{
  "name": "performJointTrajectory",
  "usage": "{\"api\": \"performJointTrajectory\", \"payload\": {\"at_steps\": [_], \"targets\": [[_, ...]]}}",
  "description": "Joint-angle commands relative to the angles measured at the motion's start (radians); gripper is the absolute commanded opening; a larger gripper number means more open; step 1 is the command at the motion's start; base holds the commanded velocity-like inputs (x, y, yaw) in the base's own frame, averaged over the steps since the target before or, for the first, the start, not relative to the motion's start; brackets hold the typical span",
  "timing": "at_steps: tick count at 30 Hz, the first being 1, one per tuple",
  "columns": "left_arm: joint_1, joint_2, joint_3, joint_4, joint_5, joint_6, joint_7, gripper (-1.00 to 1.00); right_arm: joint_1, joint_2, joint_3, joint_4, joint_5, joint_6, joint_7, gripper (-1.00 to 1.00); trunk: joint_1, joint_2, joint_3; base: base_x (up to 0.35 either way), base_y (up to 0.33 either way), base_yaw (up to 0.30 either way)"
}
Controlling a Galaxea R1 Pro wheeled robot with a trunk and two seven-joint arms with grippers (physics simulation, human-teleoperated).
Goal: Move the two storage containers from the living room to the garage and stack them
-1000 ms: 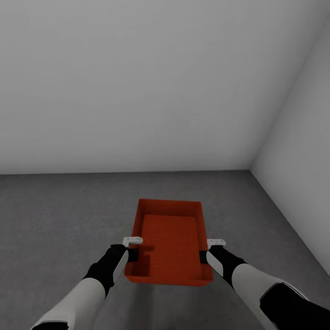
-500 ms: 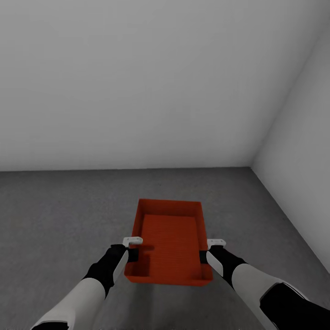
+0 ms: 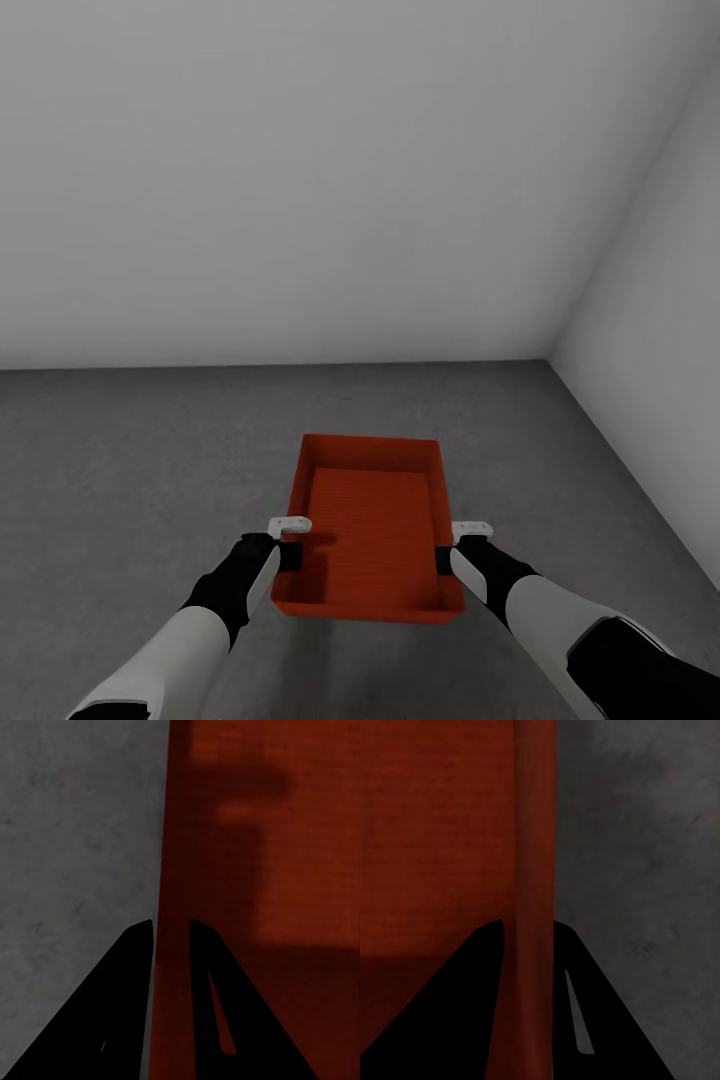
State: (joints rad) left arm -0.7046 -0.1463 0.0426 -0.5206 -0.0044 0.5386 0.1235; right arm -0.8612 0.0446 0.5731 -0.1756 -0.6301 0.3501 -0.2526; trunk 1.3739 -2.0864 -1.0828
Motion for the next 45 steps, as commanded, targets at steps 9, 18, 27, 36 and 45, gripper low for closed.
{"api": "performJointTrajectory", "payload": {"at_steps": [9, 18, 27, 36, 45], "targets": [[-0.001, -0.001, 0.013, -0.013, -0.038, 0.009, 0.070, -1.00, 0.001, -0.001, 0.057, -0.002, -0.048, 0.001, -0.005, -1.00, 0.011, -0.022, -0.010, 0.000, 0.000, 0.000], [-0.001, -0.001, 0.013, -0.013, -0.039, 0.009, 0.070, -1.00, 0.001, 0.000, 0.057, -0.002, -0.048, 0.001, -0.005, -1.00, 0.011, -0.022, -0.010, 0.000, 0.000, 0.000], [-0.001, -0.001, 0.013, -0.014, -0.038, 0.009, 0.070, -1.00, 0.001, -0.001, 0.058, -0.002, -0.048, 0.002, -0.005, -1.00, 0.011, -0.022, -0.010, 0.000, 0.000, 0.000], [-0.001, -0.001, 0.013, -0.014, -0.039, 0.009, 0.067, -1.00, 0.001, -0.001, 0.058, -0.002, -0.048, 0.001, -0.004, -1.00, 0.011, -0.022, -0.010, 0.000, 0.000, 0.000], [-0.001, -0.001, 0.013, -0.015, -0.038, 0.012, 0.065, -1.00, 0.001, -0.003, 0.069, -0.002, -0.041, 0.003, -0.001, -1.00, 0.011, -0.022, -0.010, 0.000, 0.000, 0.000]]}}
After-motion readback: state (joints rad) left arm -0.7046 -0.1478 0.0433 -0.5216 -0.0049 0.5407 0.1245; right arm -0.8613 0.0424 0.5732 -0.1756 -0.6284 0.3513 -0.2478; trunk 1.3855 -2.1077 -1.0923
